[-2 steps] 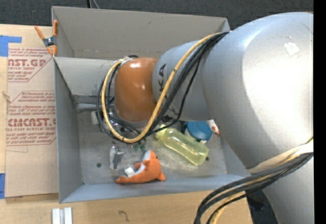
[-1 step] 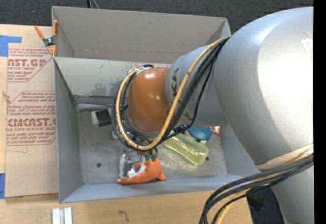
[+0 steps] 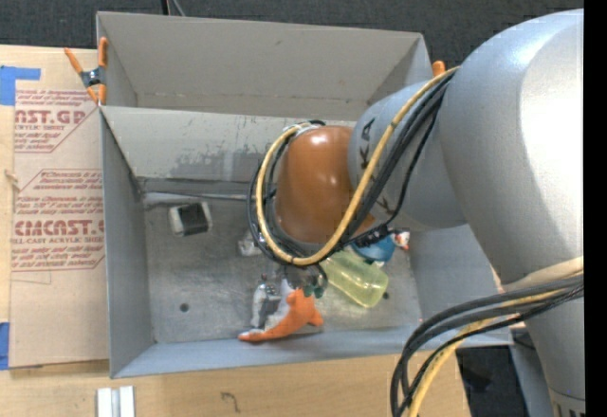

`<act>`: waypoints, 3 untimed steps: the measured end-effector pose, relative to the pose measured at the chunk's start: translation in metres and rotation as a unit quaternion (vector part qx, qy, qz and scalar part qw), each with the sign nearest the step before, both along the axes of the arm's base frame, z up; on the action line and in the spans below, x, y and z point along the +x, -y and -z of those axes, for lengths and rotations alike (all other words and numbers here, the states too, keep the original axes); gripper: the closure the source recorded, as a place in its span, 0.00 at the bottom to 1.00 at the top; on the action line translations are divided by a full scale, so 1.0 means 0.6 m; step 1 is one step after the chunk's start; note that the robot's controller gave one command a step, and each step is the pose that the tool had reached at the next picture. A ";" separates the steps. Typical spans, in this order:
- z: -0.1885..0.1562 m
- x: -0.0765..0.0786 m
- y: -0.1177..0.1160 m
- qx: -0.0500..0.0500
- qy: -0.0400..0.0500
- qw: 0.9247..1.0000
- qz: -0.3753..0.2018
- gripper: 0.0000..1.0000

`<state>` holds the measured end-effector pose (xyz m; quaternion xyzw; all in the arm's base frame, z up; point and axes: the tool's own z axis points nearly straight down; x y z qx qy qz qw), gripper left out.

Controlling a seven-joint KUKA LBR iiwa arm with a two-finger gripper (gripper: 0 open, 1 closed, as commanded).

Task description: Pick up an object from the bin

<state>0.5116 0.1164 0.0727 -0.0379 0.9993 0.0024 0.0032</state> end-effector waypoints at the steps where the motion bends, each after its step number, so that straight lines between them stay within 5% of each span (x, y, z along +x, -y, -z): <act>1: -0.002 0.000 0.020 0.000 0.001 1.000 0.006 0.00; 2: -0.007 -0.013 -0.003 -0.002 -0.003 0.999 0.040 0.00; 3: -0.026 -0.024 0.025 -0.001 -0.002 0.997 -0.083 0.00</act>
Offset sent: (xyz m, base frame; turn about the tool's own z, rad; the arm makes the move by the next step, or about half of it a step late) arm -0.0132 0.0398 0.0108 -0.2489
